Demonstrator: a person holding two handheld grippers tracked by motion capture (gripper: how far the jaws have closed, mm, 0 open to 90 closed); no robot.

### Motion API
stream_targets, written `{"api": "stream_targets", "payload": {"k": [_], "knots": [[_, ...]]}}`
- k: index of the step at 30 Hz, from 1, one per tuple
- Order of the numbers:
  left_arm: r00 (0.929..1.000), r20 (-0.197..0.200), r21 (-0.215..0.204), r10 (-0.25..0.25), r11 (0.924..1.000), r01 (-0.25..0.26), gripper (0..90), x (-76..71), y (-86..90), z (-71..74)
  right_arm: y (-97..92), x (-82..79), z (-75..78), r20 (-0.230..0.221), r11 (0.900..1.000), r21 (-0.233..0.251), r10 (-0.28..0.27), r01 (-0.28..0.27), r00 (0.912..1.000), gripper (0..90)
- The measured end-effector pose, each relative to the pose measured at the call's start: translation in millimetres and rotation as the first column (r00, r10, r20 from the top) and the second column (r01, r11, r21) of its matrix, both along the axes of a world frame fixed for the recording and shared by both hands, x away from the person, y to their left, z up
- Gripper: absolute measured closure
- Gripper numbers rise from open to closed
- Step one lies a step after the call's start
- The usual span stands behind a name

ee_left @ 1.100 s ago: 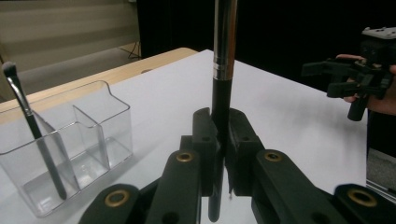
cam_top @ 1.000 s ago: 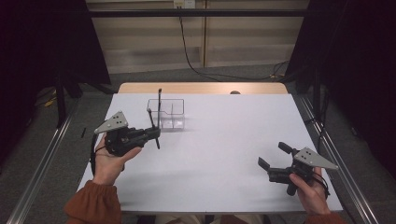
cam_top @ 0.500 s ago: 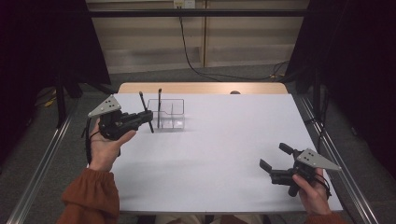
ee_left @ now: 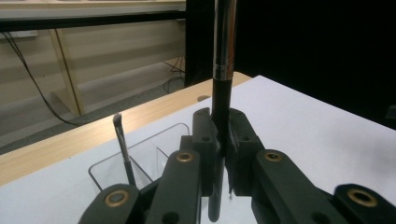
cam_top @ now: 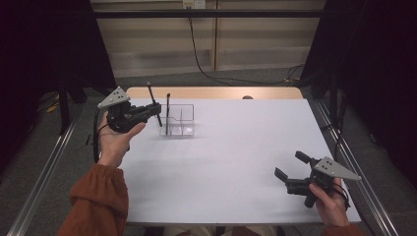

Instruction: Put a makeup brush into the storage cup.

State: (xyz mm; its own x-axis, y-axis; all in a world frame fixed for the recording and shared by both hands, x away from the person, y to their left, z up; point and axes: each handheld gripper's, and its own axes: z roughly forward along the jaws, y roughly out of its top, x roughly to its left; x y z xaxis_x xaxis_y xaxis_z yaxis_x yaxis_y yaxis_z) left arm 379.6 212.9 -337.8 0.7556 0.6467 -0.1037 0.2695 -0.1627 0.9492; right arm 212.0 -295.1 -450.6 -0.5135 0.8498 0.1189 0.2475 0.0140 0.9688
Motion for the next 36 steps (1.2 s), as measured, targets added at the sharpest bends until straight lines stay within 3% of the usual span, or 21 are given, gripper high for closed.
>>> {"api": "stream_targets", "payload": {"k": [4, 9, 18, 20, 25, 36], "knots": [[0.9998, -0.014, -0.032, 0.017, 0.9993, -0.018, 84.0, 8.6, 0.2, -1.5, 0.8, -0.6, -0.4, 0.003, 0.9999, -0.014, -0.005, 0.005, 1.0, 0.0], [0.9994, -0.013, -0.04, 0.032, 0.9986, -0.033, 84.0, 20.2, -2.5, 1.6, 0.2, -0.8, -0.3, 0.002, 0.9999, -0.008, -0.008, 0.008, 1.0, 0.0], [0.998, -0.005, -0.006, 0.063, 0.998, -0.063, 84.0, 43.6, -11.8, 6.3, -0.5, -1.7, -0.5, 0.001, 0.9999, -0.011, -0.008, 0.008, 1.0, 0.0], [0.997, -0.019, -0.015, 0.075, 0.9971, -0.075, 84.0, 48.5, -11.5, 3.2, -1.1, -2.0, -0.8, 0.0, 0.9999, -0.013, -0.009, 0.009, 1.0, 0.0], [0.9954, -0.021, 0.038, 0.093, 0.995, -0.093, 83.9, 55.7, -14.8, -6.7, -1.0, -2.5, -1.2, 0.003, 0.9999, -0.015, -0.004, 0.004, 1.0, 0.0], [0.9938, -0.048, 0.048, 0.1, 0.994, -0.098, 84.0, 66.9, -19.6, -22.6, 1.0, -3.4, -1.7, -0.007, 0.9998, -0.016, 0.006, -0.006, 1.0, 0.0]]}}
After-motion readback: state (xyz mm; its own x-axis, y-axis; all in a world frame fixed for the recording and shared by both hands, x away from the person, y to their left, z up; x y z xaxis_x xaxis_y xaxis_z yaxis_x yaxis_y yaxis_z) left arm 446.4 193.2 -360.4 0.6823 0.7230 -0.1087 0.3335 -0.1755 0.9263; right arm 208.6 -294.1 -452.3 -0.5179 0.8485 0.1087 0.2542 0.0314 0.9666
